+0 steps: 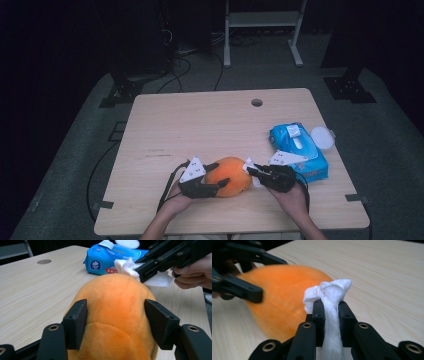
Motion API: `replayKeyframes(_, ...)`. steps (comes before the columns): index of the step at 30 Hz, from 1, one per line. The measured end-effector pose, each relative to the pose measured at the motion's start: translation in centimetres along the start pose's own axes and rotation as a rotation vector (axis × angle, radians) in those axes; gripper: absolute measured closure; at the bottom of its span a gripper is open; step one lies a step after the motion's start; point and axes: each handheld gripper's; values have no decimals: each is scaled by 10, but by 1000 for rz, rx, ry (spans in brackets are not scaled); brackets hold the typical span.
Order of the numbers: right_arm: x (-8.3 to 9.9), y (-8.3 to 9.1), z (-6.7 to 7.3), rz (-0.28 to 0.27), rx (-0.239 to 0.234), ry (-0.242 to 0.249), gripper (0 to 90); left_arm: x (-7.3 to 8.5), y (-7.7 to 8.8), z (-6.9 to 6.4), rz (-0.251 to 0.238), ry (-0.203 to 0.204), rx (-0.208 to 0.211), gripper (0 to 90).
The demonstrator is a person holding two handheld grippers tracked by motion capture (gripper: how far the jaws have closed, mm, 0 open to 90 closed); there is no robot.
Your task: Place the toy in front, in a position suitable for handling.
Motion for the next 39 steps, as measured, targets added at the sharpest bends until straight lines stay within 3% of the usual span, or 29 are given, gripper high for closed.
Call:
replayKeyframes(4, -10, 0, 15, -38, -63, 29, 780, 1, 0, -2, 1, -4, 11, 375)
replayKeyframes(5, -12, -3, 21, -31, -67, 63, 780, 0, 0, -4, 6, -16, 11, 375)
replayKeyframes(8, -8, -3, 15, -27, -65, 38, 780, 0, 0, -5, 10, -22, 17, 377)
replayKeyframes(9, -3, -1, 4, -14, -38, 15, 780, 1, 0, -6, 8, -21, 19, 378)
replayKeyframes(10, -3, -1, 4, -14, -38, 15, 780, 1, 0, -7, 8, -21, 19, 378)
replayKeyframes(11, 4, 0, -6, 7, 3, -10, 780, 1, 0, -7, 9, -23, 21, 378)
replayKeyframes(12, 7, 1, -9, 11, 13, -20, 780, 1, 0, -6, 6, -21, 27, 378)
replayKeyframes(14, 8, 1, -8, 9, 10, -33, 780, 2, 1, -5, 10, -26, 27, 378)
replayKeyframes(15, 2, 1, 2, -6, -7, -4, 779, 2, 2, -3, 11, -17, 25, 378)
replayKeyframes(16, 2, 1, 2, -6, -7, -4, 779, 2, 2, -3, 11, -17, 25, 378)
replayKeyframes(19, -8, 0, 14, -43, -72, 21, 779, 3, 4, 0, 1, 2, 26, 378)
replayKeyframes(22, -6, -1, 13, -38, -73, 26, 779, 3, 3, 0, 7, -5, 28, 378)
replayKeyframes(27, 5, 1, -3, -17, -32, -36, 778, 2, 0, -4, 5, -10, 34, 377)
replayKeyframes(30, 1, 1, 5, -22, -26, -6, 778, 3, -1, -4, 1, -5, 36, 378)
replayKeyframes(32, -9, 2, 15, -56, -80, 20, 778, 3, -1, -4, 1, -8, 40, 378)
replayKeyframes(35, -10, 0, 19, -45, -84, 54, 778, 2, -2, -7, 7, -19, 41, 378)
replayKeyframes(39, -3, -1, 8, -27, -61, 22, 777, 3, -3, -11, 12, -28, 41, 378)
Point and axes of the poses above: each handheld gripper's, and its own axes: y roughly backward along the jaws, x roughly out of its underside, z roughly to its left, and after that the axes turned 15 degrees about -z, right-handed
